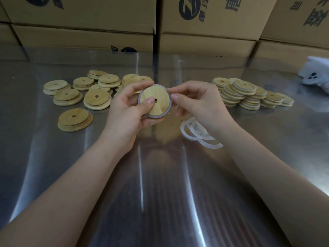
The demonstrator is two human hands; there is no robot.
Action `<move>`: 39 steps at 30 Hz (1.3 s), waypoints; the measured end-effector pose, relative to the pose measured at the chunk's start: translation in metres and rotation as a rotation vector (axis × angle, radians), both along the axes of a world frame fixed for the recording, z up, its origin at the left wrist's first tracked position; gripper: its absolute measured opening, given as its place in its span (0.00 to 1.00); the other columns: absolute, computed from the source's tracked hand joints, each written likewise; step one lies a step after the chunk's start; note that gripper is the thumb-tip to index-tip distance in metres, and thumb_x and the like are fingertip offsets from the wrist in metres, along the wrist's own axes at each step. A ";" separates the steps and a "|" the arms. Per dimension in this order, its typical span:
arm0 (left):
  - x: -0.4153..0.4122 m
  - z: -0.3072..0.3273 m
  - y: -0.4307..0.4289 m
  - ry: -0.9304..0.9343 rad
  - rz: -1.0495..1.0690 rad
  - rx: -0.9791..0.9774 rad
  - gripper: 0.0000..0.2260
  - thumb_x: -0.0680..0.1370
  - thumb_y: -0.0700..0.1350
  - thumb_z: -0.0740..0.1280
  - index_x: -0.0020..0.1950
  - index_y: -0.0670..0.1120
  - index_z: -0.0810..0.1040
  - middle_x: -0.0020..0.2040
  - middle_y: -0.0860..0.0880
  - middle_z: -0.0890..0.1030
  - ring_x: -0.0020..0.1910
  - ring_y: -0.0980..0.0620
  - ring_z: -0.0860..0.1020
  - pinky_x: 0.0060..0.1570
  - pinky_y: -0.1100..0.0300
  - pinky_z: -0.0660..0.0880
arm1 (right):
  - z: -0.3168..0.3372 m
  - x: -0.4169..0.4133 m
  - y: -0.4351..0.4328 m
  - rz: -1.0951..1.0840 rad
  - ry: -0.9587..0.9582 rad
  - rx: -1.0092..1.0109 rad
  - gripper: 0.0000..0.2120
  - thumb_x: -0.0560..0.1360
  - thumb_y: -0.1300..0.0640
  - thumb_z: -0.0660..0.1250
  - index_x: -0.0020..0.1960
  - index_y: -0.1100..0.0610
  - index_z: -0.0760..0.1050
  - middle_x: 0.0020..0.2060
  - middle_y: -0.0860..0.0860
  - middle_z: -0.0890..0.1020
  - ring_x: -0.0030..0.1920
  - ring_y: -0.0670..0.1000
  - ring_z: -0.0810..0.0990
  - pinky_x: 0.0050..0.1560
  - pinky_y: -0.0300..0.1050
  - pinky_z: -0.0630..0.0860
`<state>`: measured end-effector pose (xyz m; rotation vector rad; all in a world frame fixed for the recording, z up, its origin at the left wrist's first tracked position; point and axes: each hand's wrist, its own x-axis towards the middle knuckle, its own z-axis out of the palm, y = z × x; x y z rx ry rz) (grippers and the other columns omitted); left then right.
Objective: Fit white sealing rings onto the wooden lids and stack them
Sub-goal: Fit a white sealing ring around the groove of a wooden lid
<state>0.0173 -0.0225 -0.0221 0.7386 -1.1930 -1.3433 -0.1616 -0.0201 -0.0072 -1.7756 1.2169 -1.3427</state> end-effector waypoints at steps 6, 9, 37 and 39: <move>0.002 0.000 -0.001 -0.009 0.019 -0.003 0.13 0.79 0.31 0.63 0.55 0.48 0.79 0.50 0.49 0.85 0.50 0.47 0.84 0.38 0.53 0.82 | 0.000 0.000 0.000 0.020 0.030 -0.033 0.06 0.76 0.63 0.69 0.50 0.56 0.83 0.38 0.51 0.84 0.32 0.51 0.81 0.36 0.42 0.77; 0.002 0.000 -0.002 0.001 0.033 0.004 0.14 0.79 0.32 0.64 0.57 0.48 0.79 0.51 0.48 0.85 0.50 0.46 0.84 0.38 0.53 0.82 | 0.000 0.003 0.001 0.034 0.020 0.014 0.06 0.77 0.62 0.68 0.53 0.55 0.81 0.39 0.50 0.83 0.32 0.51 0.81 0.36 0.46 0.79; 0.003 -0.001 -0.008 0.245 -0.091 0.281 0.17 0.69 0.43 0.70 0.58 0.41 0.80 0.52 0.43 0.85 0.51 0.46 0.84 0.43 0.58 0.82 | 0.005 -0.003 -0.004 0.131 -0.575 0.456 0.10 0.78 0.59 0.67 0.55 0.65 0.76 0.39 0.56 0.82 0.33 0.50 0.81 0.34 0.42 0.79; 0.004 0.000 -0.008 0.198 -0.074 0.291 0.19 0.70 0.45 0.71 0.59 0.43 0.79 0.52 0.44 0.85 0.50 0.46 0.85 0.42 0.56 0.82 | 0.006 -0.006 -0.007 0.055 -0.651 0.415 0.08 0.78 0.59 0.66 0.52 0.64 0.76 0.36 0.55 0.83 0.33 0.51 0.81 0.34 0.42 0.79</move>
